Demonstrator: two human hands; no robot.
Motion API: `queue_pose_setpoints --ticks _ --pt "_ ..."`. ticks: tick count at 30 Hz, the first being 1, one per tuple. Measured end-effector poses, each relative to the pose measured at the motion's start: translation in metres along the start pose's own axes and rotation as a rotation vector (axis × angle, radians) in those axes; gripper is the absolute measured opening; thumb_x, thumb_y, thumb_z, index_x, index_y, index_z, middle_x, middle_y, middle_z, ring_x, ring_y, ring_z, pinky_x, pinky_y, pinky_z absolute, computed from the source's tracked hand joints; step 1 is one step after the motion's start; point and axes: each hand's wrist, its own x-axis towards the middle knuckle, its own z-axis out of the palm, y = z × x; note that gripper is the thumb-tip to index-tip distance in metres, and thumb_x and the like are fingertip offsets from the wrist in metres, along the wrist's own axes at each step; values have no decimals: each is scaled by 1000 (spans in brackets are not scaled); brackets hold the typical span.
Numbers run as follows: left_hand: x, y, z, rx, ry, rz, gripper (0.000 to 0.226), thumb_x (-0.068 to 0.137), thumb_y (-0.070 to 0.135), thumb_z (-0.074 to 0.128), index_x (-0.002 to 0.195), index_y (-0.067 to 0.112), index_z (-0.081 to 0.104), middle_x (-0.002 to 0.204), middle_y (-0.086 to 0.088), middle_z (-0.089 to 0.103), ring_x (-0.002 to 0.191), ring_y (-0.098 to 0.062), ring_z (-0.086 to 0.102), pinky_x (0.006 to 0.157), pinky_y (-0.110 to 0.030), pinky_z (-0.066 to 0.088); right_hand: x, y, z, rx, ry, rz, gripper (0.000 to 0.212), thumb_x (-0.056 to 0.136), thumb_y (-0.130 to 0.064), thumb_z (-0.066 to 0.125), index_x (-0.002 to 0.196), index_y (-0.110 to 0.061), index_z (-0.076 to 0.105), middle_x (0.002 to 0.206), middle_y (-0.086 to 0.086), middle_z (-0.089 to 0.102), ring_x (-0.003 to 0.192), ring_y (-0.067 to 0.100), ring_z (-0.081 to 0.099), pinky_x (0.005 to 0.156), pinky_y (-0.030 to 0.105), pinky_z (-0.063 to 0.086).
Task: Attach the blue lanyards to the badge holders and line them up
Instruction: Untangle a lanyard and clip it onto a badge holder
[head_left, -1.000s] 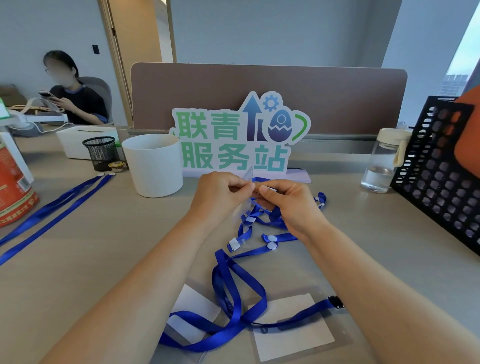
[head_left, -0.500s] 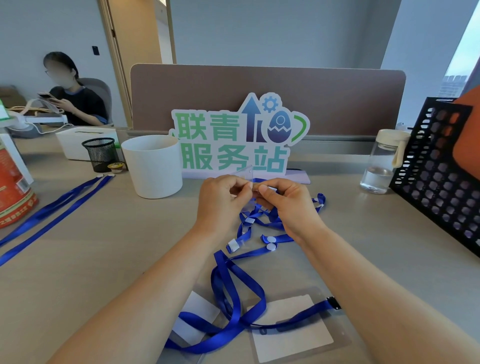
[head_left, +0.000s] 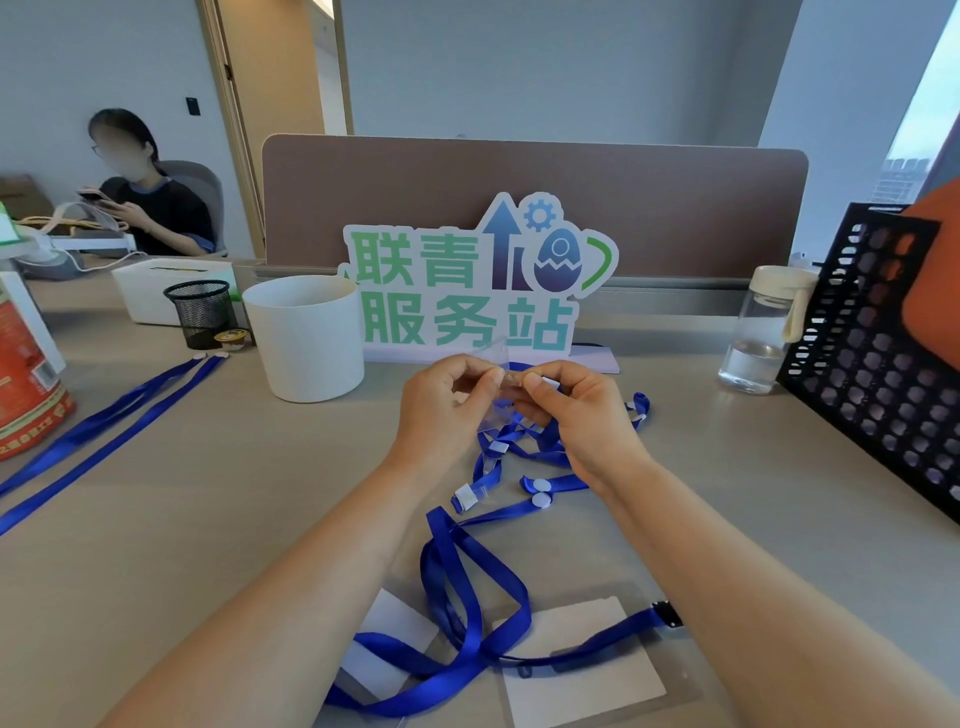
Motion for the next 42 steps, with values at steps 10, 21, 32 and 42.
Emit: queue_pose_setpoints --ticks 10,21,32,42 --pt "1 5 -14 -67 -281 -128 26 101 25 29 124 18 38 71 8 46 60 6 52 69 -12 40 -1 -4 4 159 -148 64 23 96 -4 43 79 -8 57 84 3 73 83 16 71 74 24 57" --pt "10 -9 -25 185 -54 -62 19 91 29 45 74 20 42 57 4 43 59 -17 42 60 -31 36 7 -18 -15 -743 75 -118 15 89 -29 59 78 -19 63 62 -4 62 45 3 45 47 11 40" --pt "-3 7 -2 15 -594 -195 26 91 28 57 112 39 46 54 8 65 61 -2 60 59 -4 41 9 -46 -16 245 117 103 24 98 -21 43 81 -14 58 68 -6 71 58 4 57 53 14 50" --pt "-9 12 7 -77 -481 -301 18 94 25 50 86 23 66 52 9 59 71 -12 64 72 -19 46 8 -57 -15 750 123 144 22 98 -25 43 91 -9 56 66 4 67 55 7 62 54 17 55"
